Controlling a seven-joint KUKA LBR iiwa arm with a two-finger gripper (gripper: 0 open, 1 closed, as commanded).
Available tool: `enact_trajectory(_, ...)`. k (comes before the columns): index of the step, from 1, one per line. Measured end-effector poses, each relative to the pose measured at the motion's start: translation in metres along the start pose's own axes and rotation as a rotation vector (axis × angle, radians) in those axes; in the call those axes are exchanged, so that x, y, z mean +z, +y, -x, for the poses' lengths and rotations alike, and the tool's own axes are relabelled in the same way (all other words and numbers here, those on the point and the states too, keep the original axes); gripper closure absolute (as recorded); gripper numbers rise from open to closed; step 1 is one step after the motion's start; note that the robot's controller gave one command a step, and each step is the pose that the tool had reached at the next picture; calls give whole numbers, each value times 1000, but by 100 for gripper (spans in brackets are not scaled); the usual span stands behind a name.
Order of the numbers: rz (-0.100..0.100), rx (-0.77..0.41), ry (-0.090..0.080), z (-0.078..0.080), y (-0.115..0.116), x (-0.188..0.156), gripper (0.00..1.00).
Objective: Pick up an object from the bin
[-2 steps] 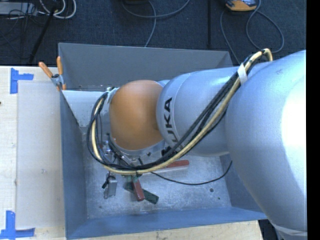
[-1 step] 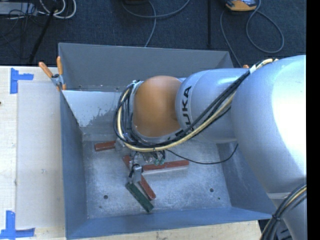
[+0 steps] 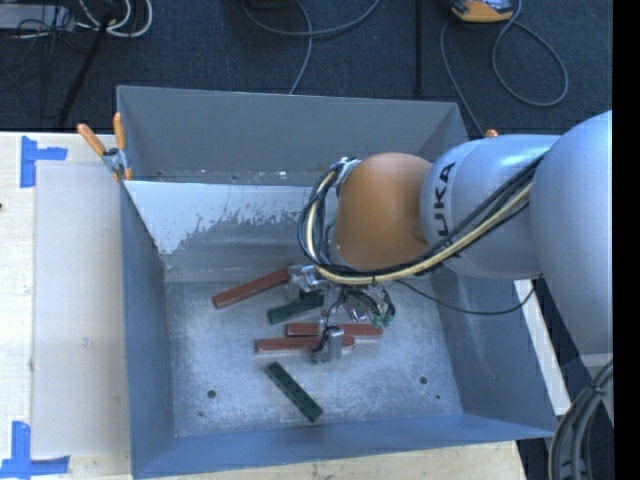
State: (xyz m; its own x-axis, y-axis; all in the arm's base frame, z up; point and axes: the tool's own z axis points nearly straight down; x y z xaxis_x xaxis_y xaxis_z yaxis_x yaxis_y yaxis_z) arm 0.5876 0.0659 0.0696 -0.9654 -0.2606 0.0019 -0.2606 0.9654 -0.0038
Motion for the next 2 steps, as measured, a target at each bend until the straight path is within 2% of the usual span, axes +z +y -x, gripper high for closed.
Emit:
enact_trajectory(1, 5, -2, -1, 1, 5, 0, 100)
enact_trajectory(2, 3, 35, -9, -12, 11, -121, 100)
